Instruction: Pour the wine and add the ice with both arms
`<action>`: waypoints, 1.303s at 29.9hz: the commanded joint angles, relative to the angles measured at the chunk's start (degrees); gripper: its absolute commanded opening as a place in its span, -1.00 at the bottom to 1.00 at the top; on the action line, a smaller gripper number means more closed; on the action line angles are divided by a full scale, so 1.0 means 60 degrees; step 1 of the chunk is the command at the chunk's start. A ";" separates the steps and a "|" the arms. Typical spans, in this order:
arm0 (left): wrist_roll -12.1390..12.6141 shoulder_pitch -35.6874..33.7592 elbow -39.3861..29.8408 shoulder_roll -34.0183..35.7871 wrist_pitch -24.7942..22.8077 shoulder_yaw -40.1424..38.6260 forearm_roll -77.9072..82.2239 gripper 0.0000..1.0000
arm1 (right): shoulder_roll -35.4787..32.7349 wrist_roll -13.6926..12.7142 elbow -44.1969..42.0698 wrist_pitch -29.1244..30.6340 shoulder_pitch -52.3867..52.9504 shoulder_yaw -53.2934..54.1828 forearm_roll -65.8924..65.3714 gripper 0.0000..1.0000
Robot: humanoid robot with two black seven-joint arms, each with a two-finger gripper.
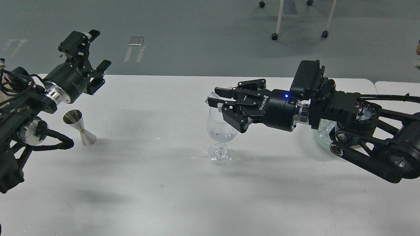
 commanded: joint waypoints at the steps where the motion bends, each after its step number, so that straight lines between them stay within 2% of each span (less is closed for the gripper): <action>1: 0.0000 -0.0004 0.0000 -0.0012 0.0000 0.0002 0.0000 0.97 | 0.0001 0.0000 0.0005 0.0000 -0.0001 0.0000 0.0000 -0.26; 10: 0.0000 -0.0018 0.0000 0.0003 0.0000 0.0002 0.0000 0.97 | -0.0028 -0.0014 0.0005 -0.0088 0.0028 0.0015 0.0015 -0.09; 12: 0.0000 -0.0018 0.0000 0.0032 0.0000 0.0002 0.0000 0.97 | -0.0057 0.0000 0.0005 -0.0132 0.0028 0.0029 0.0030 0.01; 14: 0.0000 -0.0048 0.0000 0.0032 0.0000 0.0002 -0.0014 0.97 | -0.0058 -0.0014 -0.0024 -0.0147 0.0057 0.0132 0.0219 0.19; 16: 0.0000 -0.0062 0.0000 0.0047 0.0000 0.0002 -0.0014 0.97 | -0.0072 0.0000 -0.0184 -0.0176 0.0247 0.0423 0.1050 0.72; 17: 0.0000 -0.0062 0.0000 0.0047 0.0000 0.0002 -0.0014 0.97 | -0.0072 0.0000 -0.0186 -0.0176 0.0248 0.0425 0.1055 0.73; 18: 0.0000 -0.0077 0.0000 0.0032 0.0000 -0.0012 -0.0014 0.97 | -0.0043 0.0029 -0.0403 -0.0176 0.0408 0.0614 0.1606 0.96; 22: 0.0000 -0.0092 0.0000 0.0017 0.0029 -0.0071 -0.0160 0.97 | 0.0088 0.0074 -0.1544 -0.0161 0.0994 0.1360 0.3963 0.98; 25: 0.0015 -0.0092 0.0000 0.0003 0.0029 -0.0086 -0.0190 0.97 | 0.0439 0.0074 -0.2293 -0.0132 0.1126 0.1771 0.4817 0.98; 29: -0.0073 -0.0150 0.0000 -0.0012 0.0044 -0.0188 -0.0205 0.97 | 0.1755 0.0074 -0.4442 -0.0059 0.1156 0.2854 0.6018 0.98; 31: -0.0073 -0.0150 0.0000 -0.0026 0.0073 -0.0188 -0.0219 0.97 | 0.2211 0.0074 -0.5002 -0.0059 0.1156 0.3017 0.6196 0.98; 33: -0.0102 -0.0179 0.0000 -0.0245 0.0408 -0.0203 -0.0408 0.97 | 0.3000 0.0088 -0.5938 -0.0161 0.1156 0.3338 0.6619 0.99; 35: -0.0030 -0.0398 0.0087 -0.0363 0.0803 -0.0188 -0.0686 0.97 | 0.3426 0.0088 -0.6423 -0.0118 0.1054 0.3747 0.7349 1.00; 39: 0.0000 -0.0546 0.0132 -0.0408 0.0879 -0.0144 -0.0937 0.97 | 0.3984 0.0088 -0.6996 -0.0030 0.0922 0.4043 0.9093 0.98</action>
